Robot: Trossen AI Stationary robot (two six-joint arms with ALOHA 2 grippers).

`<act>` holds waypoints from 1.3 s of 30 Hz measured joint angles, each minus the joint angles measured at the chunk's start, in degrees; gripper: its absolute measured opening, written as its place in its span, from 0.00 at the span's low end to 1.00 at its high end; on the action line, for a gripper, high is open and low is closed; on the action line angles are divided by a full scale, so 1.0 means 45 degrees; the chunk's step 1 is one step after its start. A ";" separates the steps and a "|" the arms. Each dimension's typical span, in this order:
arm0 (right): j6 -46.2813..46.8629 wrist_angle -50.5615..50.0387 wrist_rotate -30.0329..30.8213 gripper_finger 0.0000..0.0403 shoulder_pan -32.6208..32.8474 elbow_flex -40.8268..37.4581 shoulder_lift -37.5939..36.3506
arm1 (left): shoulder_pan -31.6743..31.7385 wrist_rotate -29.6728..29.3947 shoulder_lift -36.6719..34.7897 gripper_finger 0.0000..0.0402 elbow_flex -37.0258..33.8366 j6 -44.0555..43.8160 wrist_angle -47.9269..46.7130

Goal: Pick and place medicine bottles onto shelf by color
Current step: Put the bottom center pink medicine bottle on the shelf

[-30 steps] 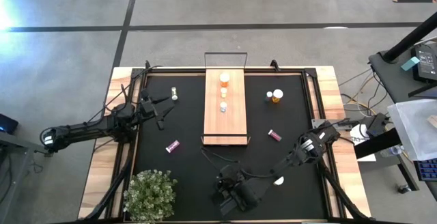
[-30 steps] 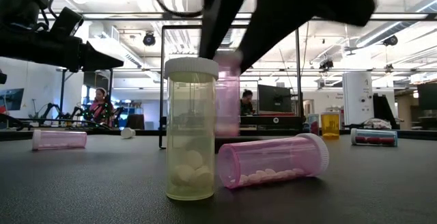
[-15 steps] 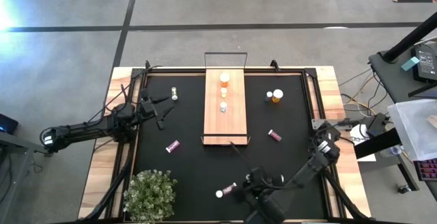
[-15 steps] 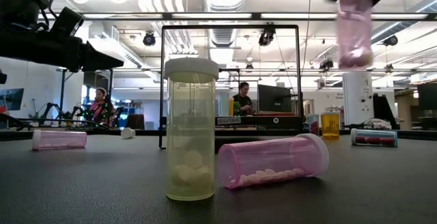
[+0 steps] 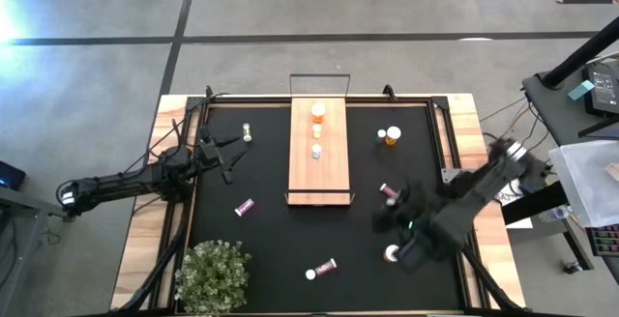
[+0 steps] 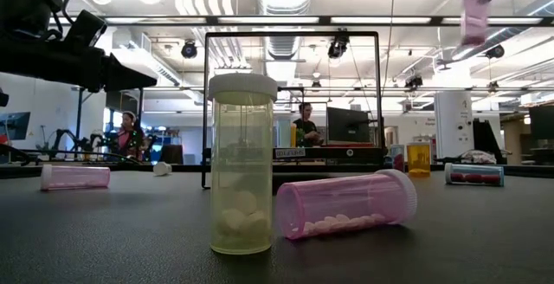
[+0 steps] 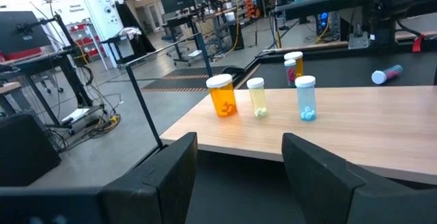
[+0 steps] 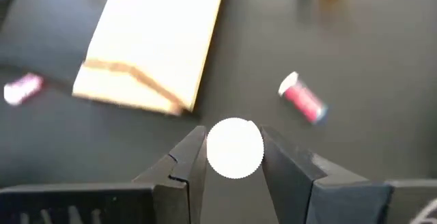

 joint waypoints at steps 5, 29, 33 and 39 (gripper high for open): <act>-0.1882 0.1065 0.1417 0.29 -0.1426 -0.1816 -0.2043 | 0.0000 0.0003 0.0027 0.49 0.0000 0.0003 0.0000; -1.6398 1.1936 -0.2985 0.30 -0.8491 -0.2975 0.0183 | 0.0000 -0.0002 0.0052 0.49 0.0000 0.0003 0.0005; -1.6479 1.2121 -0.3018 0.30 -0.8497 -0.2323 0.1154 | 0.0000 -0.0002 0.0027 0.49 0.0000 -0.0002 0.0008; -1.6471 1.2110 -0.3115 0.30 -0.8518 -0.1271 0.2250 | 0.0000 -0.0002 0.0027 0.49 0.0000 0.0003 0.0005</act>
